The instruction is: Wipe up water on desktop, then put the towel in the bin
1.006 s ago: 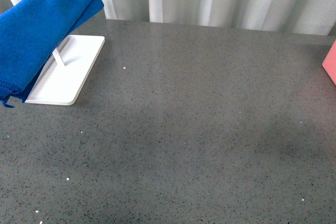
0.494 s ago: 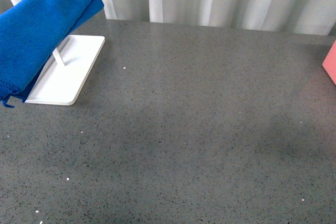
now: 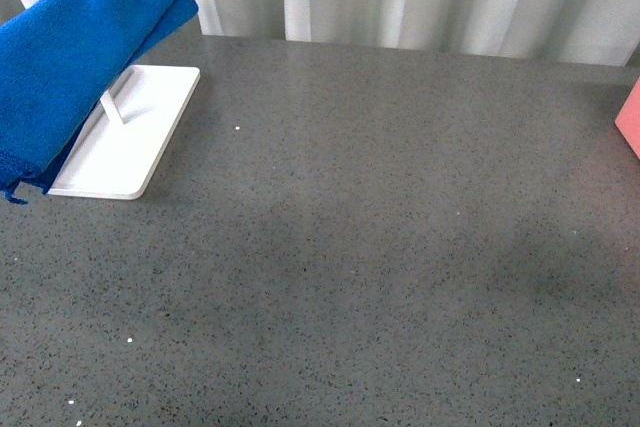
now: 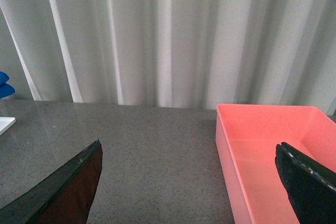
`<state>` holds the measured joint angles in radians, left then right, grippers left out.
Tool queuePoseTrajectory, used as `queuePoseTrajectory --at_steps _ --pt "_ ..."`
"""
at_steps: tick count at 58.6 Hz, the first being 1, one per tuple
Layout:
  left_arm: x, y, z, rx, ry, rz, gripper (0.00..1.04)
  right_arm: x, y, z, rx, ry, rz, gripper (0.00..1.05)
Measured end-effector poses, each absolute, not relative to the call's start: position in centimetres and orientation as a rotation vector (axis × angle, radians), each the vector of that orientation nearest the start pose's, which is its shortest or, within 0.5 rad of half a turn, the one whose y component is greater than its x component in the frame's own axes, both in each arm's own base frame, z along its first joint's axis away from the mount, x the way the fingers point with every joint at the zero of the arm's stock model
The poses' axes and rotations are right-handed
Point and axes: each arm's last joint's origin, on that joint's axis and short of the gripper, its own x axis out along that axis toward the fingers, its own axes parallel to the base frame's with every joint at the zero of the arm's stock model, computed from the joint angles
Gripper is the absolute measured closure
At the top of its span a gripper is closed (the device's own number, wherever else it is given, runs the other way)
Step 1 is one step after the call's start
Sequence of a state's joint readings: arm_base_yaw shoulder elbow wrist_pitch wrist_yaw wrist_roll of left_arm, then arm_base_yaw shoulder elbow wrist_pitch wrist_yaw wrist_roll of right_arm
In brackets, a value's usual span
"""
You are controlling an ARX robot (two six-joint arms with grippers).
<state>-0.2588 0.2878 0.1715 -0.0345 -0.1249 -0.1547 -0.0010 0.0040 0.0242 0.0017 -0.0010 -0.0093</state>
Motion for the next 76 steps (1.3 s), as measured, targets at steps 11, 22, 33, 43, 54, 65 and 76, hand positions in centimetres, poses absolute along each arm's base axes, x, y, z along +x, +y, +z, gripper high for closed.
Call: queuePoseTrajectory --at_steps 11,22,33,43,54,65,76 --pt "15.6 -3.2 22.1 -0.034 0.15 -0.177 0.07 9.6 0.0 17.2 -0.009 -0.022 0.0 0.07" --pt "23.1 -2.9 24.1 0.023 0.239 -0.13 0.07 9.6 0.0 17.2 -0.009 -0.022 0.0 0.07" --pt "30.8 -2.6 25.4 0.12 0.356 -0.118 0.07 9.6 0.0 17.2 -0.009 -0.022 0.0 0.07" --pt "37.9 -1.6 26.8 0.159 0.491 -0.077 0.07 9.6 0.0 17.2 -0.009 -0.022 0.0 0.07" --pt "41.6 -1.3 26.7 0.154 0.668 -0.079 0.07 9.6 0.0 17.2 -0.009 -0.022 0.0 0.07" --pt "43.7 -1.5 25.2 0.174 0.748 -0.063 0.07 9.6 0.0 17.2 -0.009 -0.022 0.0 0.07" --pt "45.0 -1.3 23.7 0.217 0.743 0.006 0.07 9.6 0.0 17.2 -0.009 -0.022 0.0 0.07"
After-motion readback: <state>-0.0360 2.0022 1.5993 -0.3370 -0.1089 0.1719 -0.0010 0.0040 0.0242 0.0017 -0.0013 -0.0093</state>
